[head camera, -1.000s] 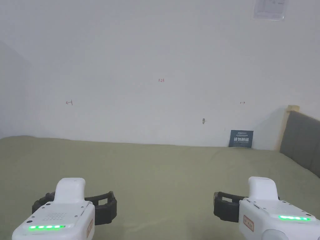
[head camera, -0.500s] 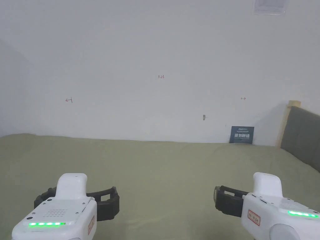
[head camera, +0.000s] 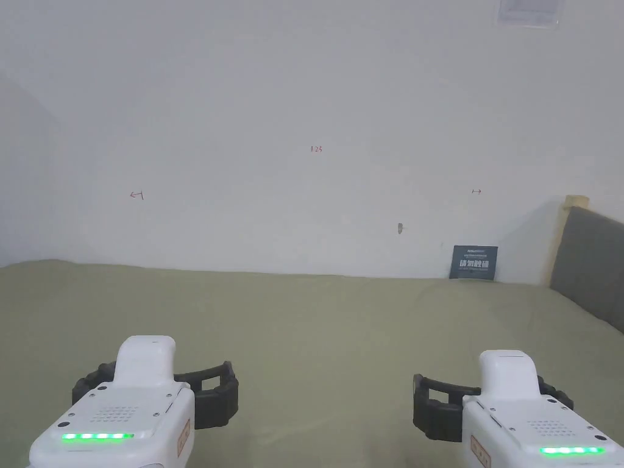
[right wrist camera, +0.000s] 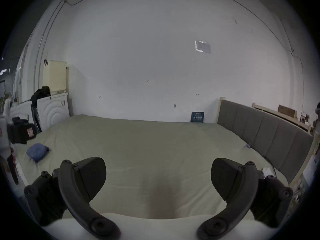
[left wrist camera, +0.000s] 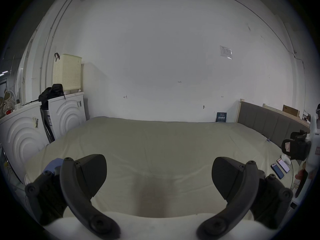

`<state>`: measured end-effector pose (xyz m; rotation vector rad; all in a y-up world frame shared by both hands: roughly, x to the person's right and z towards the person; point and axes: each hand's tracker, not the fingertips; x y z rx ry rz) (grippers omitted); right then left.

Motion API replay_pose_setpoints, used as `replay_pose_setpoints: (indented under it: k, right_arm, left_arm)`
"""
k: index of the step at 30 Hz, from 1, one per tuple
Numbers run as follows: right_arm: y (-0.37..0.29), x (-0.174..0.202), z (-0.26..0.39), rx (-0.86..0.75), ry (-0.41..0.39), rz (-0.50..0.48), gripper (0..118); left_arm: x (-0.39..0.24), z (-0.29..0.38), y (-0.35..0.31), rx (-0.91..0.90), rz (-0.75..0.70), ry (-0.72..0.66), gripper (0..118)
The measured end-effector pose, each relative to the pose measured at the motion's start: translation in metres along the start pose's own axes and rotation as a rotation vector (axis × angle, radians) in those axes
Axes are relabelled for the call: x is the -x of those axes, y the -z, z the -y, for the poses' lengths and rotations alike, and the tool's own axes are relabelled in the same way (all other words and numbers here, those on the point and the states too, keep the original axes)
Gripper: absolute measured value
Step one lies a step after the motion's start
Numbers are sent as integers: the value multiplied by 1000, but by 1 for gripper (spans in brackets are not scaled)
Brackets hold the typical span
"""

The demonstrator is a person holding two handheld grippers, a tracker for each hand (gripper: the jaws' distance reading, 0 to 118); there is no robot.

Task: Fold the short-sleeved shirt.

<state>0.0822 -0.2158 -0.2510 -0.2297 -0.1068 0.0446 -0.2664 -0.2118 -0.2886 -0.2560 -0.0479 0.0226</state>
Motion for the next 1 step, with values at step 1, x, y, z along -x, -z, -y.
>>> replay_pose_setpoints:
  k: [1]
  right_arm:
    - [0,0,1,-4,1,2,118]
  left_arm:
    - [0,0,0,-2,1,-1,118]
